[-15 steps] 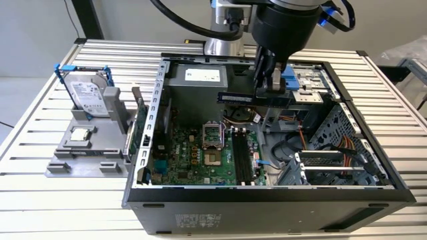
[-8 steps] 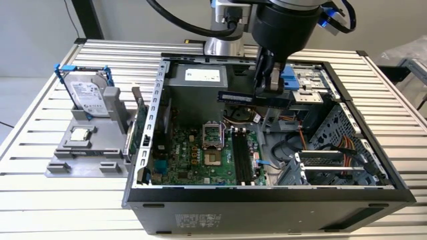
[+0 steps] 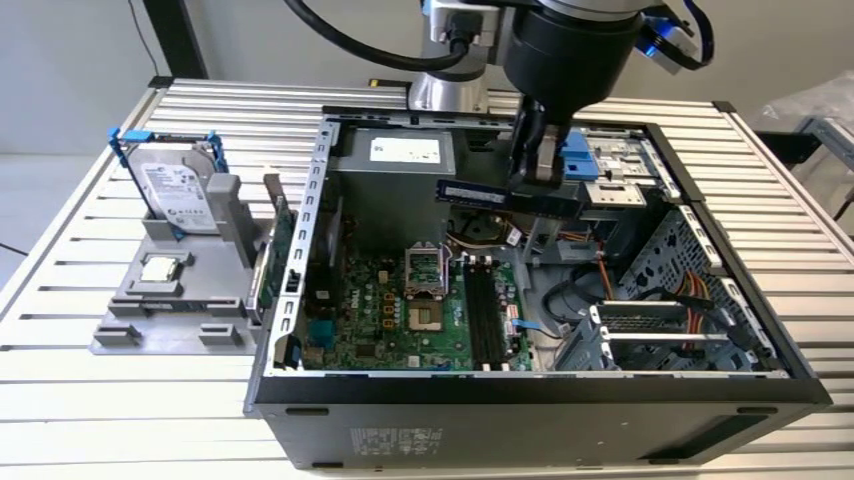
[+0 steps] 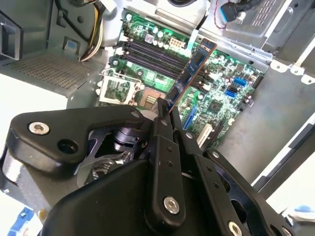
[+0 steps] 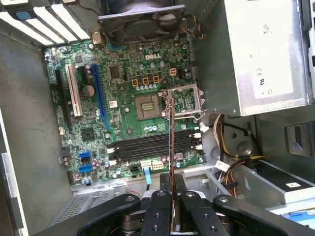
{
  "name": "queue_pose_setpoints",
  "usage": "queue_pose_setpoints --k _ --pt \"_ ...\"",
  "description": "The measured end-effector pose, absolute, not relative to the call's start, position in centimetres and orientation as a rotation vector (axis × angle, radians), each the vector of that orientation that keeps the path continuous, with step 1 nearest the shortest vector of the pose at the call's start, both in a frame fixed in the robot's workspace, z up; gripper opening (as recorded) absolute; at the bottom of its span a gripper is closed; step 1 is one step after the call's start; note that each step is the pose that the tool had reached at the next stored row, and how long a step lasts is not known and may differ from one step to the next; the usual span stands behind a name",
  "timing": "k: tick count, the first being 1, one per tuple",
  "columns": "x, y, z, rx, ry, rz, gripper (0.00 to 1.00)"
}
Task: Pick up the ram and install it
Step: 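Insert the ram into the slot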
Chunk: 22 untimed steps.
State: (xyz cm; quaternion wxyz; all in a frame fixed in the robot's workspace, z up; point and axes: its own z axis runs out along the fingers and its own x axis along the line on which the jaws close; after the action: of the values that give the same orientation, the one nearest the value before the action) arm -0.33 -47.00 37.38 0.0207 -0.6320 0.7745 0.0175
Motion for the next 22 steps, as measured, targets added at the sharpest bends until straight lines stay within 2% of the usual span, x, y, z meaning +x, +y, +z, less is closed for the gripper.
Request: queue_pose_setpoints --k 22 --pt "-0.33 -47.0 37.37 -1.785 2.531 0.05 0.0"
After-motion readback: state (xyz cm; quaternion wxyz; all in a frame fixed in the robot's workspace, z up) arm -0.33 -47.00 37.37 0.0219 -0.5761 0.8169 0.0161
